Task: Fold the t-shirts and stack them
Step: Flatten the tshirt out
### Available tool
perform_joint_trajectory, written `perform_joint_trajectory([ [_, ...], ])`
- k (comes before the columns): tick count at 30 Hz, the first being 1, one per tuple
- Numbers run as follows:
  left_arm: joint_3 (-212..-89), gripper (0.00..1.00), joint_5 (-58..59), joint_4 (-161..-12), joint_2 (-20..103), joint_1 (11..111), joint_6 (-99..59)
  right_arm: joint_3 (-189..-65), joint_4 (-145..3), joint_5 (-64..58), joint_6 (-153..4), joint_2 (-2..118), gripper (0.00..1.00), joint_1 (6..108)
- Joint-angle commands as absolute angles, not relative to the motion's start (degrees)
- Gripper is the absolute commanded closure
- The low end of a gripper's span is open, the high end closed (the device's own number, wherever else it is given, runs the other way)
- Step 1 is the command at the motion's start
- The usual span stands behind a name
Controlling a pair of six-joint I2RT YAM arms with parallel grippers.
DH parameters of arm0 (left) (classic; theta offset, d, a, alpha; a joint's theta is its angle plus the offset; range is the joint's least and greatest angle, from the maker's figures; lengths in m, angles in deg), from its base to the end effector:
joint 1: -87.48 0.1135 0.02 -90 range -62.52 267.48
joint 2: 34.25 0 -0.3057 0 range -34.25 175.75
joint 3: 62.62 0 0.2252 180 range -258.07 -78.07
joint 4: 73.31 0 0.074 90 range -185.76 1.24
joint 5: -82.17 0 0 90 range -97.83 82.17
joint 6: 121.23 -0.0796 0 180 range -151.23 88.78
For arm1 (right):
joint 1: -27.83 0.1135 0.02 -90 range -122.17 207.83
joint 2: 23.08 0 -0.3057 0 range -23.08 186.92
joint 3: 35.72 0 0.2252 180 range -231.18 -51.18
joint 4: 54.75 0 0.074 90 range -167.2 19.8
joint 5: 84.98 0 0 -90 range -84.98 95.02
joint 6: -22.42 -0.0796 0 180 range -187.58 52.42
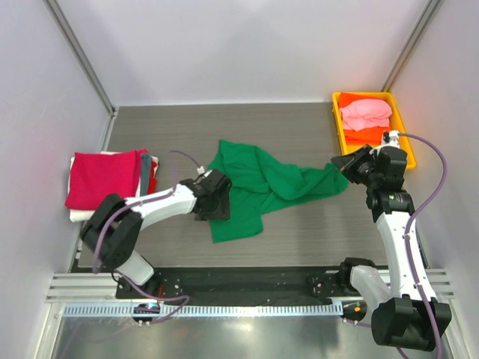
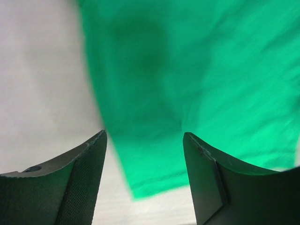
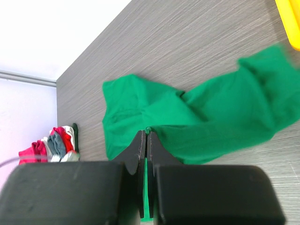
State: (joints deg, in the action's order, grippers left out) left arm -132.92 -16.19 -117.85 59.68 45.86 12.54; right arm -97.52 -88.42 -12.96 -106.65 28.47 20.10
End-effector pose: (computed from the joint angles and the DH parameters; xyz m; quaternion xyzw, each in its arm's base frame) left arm 0.2350 -0.1933 0.1864 -0.0322 0.9789 -0.0755 0.1873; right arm 0.1905 -0.0011 0.3335 0.2492 0.7918 0.2722 0.4867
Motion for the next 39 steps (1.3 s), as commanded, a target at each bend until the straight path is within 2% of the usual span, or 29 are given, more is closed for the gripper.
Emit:
perform_joint_trajectory([
  [1,-128.0,0.31,-16.8,-121.2,50.0,45.4,15.2,-96.8,-86.7,-13.7,-105.5,26.9,0.99,20.0],
  [3,-127.9,0.27,-17.8,-121.5,42.9,45.5,15.1,-96.1,-86.9,-13.6,-104.8,27.0,0.99,20.0],
  [7,-133.6,0.26,-18.7,-122.5,39.3,46.6,11.9,-94.9,-86.9,-13.8,-104.3,27.3,0.99,20.0],
  [11,-140.6,0.31,-15.5,-120.8,44.0,50.4,9.3,-94.7,-86.9,-13.9,-104.0,27.3,0.99,20.0],
  [12,-141.6,0.36,-12.3,-119.7,47.2,51.5,9.1,-94.9,-87.0,-13.8,-104.0,27.3,0.99,20.0],
  [15,-145.0,0.41,-9.3,-118.0,53.6,54.7,8.8,-95.1,-87.0,-13.9,-104.1,27.4,0.99,20.0],
  [22,-151.9,0.42,-9.2,-116.3,65.4,57.3,5.9,-95.7,-87.3,-14.0,-103.8,27.6,0.99,20.0],
  [30,-151.0,0.43,-5.8,-109.3,70.4,58.6,6.3,-95.4,-87.5,-14.0,-103.9,28.0,0.99,20.0],
  [39,-153.0,0.44,-3.1,-108.5,75.9,58.7,7.2,-94.7,-87.4,-13.6,-103.7,28.0,0.99,20.0],
])
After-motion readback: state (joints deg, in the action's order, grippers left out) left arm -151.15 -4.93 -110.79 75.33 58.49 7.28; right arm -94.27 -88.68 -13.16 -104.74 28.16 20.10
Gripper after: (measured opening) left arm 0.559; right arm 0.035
